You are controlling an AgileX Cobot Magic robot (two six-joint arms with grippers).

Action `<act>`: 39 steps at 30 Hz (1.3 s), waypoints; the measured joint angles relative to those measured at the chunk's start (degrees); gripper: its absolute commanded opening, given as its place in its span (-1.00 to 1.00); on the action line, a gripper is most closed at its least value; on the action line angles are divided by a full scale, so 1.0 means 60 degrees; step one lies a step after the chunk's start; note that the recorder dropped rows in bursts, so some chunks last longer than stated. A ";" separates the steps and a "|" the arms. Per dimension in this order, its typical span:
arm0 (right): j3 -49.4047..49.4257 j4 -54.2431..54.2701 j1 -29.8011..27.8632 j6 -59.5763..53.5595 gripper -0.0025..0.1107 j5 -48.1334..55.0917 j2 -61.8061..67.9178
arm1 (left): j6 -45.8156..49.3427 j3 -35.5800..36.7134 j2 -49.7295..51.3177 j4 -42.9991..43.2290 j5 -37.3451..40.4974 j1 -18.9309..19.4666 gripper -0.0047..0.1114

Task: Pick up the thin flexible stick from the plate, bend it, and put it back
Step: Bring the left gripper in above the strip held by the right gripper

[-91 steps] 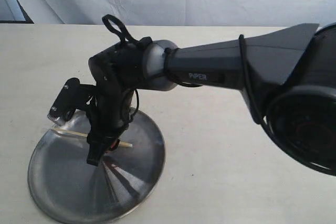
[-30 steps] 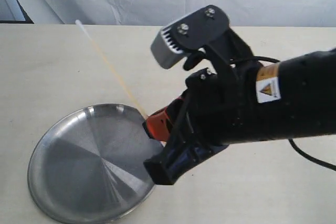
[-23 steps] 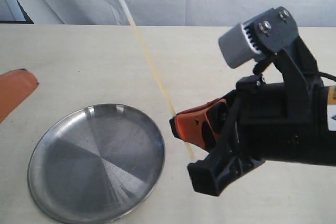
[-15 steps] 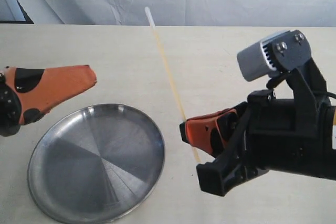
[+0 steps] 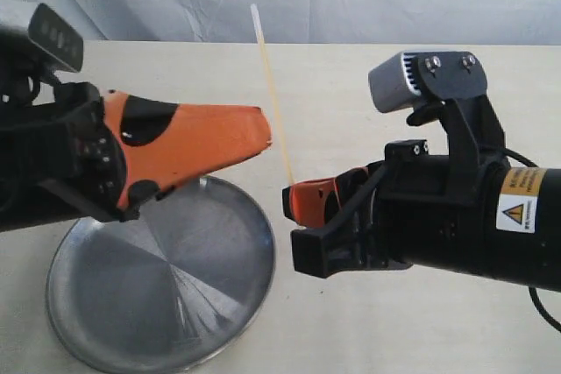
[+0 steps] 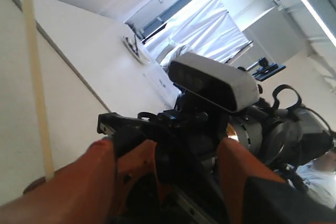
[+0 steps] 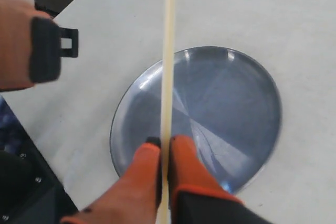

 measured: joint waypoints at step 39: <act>0.0000 0.0467 0.0000 0.0019 -0.97 0.1022 -0.1179 | 0.2009 -0.2008 0.1491 -0.0081 0.0731 -0.1155 -0.92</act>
